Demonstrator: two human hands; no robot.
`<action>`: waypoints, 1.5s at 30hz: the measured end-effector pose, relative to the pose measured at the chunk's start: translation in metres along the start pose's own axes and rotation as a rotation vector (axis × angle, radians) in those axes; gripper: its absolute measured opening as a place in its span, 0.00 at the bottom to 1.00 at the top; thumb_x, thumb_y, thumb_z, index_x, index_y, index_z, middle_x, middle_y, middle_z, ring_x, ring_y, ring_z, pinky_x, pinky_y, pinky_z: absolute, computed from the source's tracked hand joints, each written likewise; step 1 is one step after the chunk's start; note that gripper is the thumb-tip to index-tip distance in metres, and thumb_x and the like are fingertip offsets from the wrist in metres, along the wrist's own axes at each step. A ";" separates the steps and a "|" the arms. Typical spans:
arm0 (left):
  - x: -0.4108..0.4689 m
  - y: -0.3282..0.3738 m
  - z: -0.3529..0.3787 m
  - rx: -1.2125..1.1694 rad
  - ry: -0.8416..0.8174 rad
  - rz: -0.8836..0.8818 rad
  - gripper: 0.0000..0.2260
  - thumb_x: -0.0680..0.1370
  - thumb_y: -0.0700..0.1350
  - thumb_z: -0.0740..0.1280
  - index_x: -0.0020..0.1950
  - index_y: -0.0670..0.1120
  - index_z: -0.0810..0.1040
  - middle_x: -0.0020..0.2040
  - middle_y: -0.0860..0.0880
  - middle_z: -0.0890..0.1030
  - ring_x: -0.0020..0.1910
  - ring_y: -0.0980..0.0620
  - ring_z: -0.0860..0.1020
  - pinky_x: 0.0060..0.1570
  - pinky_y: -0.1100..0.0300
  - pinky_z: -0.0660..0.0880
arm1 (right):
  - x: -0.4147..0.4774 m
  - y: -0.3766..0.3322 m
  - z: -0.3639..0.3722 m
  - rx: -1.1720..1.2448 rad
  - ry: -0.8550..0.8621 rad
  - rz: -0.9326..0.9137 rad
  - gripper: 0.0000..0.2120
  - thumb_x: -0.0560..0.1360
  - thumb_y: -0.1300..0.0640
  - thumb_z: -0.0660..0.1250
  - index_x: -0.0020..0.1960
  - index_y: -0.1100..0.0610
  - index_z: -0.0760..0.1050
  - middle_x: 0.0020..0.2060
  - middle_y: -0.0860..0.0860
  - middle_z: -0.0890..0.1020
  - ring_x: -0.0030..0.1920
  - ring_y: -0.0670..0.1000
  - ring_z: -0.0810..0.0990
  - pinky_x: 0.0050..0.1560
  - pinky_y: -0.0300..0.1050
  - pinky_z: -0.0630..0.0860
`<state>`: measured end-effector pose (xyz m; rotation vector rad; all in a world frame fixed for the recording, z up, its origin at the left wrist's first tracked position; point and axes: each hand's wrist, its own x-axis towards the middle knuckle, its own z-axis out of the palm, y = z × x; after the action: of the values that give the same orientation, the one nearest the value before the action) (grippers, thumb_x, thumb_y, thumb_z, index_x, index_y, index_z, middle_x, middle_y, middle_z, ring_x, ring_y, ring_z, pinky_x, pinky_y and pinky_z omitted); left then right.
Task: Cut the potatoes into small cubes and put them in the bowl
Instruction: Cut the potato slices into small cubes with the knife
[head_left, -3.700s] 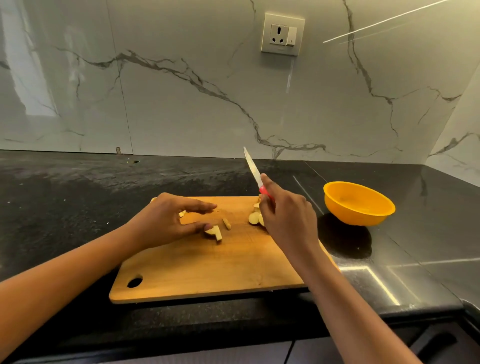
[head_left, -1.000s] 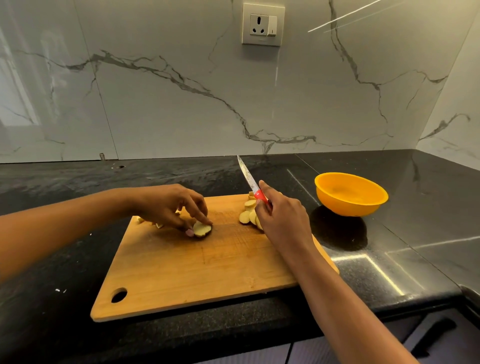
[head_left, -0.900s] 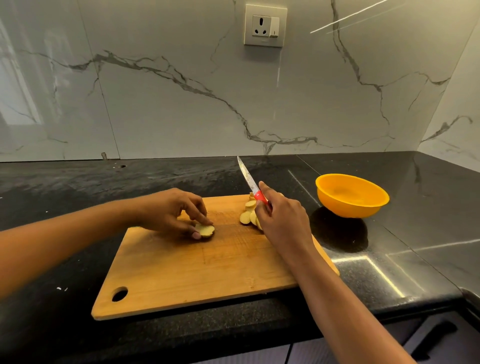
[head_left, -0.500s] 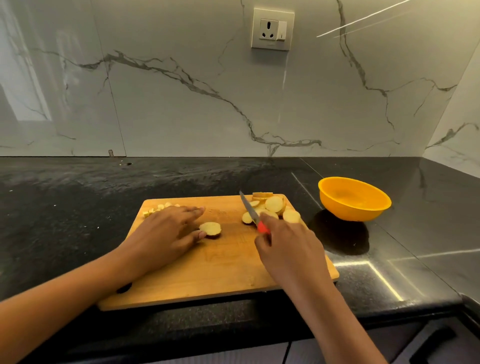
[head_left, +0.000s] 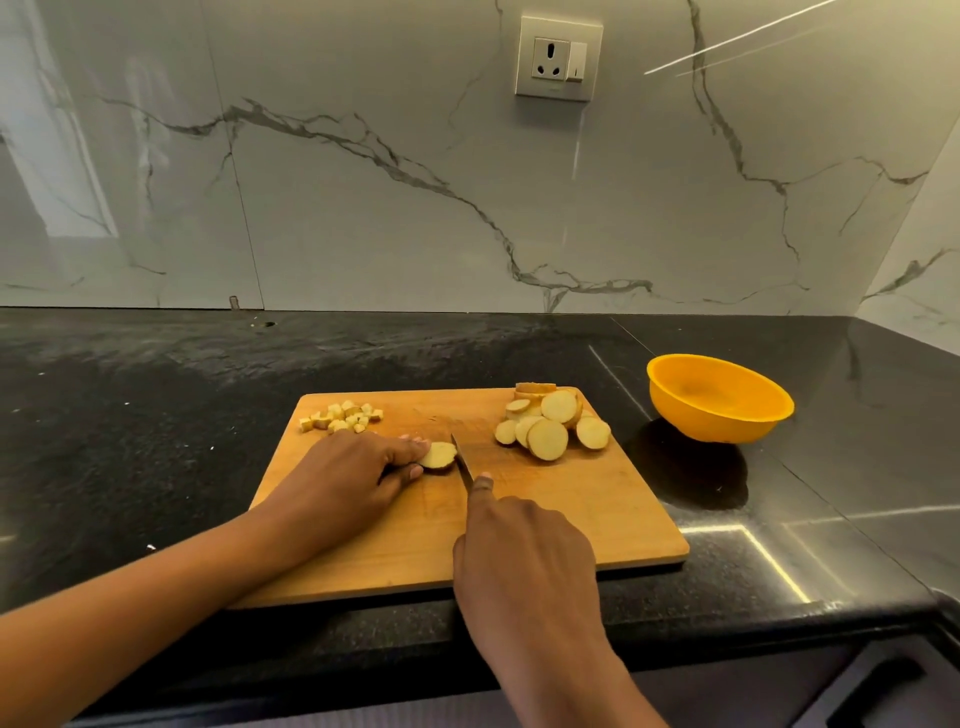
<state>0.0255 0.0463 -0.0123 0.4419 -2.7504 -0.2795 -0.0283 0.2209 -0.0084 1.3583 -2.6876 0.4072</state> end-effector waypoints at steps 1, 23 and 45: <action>0.000 0.001 0.000 0.005 0.006 0.001 0.17 0.80 0.50 0.61 0.69 0.53 0.70 0.66 0.58 0.72 0.64 0.62 0.71 0.57 0.74 0.61 | 0.000 -0.001 0.000 0.001 0.000 0.000 0.25 0.82 0.56 0.52 0.77 0.56 0.50 0.53 0.51 0.76 0.50 0.52 0.76 0.28 0.40 0.58; -0.006 -0.025 -0.012 0.062 -0.134 0.421 0.28 0.78 0.66 0.44 0.71 0.53 0.62 0.71 0.57 0.65 0.70 0.69 0.57 0.66 0.78 0.49 | -0.002 0.009 -0.005 0.018 0.090 -0.020 0.25 0.83 0.54 0.50 0.77 0.51 0.46 0.54 0.48 0.76 0.46 0.48 0.74 0.37 0.41 0.67; 0.015 -0.062 -0.030 0.179 -0.520 0.636 0.32 0.75 0.70 0.47 0.74 0.63 0.37 0.72 0.70 0.37 0.72 0.68 0.38 0.68 0.72 0.32 | -0.007 -0.005 0.001 -0.006 0.062 -0.041 0.25 0.83 0.53 0.50 0.77 0.50 0.47 0.52 0.47 0.76 0.47 0.48 0.75 0.41 0.41 0.69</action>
<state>0.0397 -0.0203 0.0048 -0.5502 -3.2396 0.0245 -0.0204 0.2233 -0.0101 1.3737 -2.6045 0.4294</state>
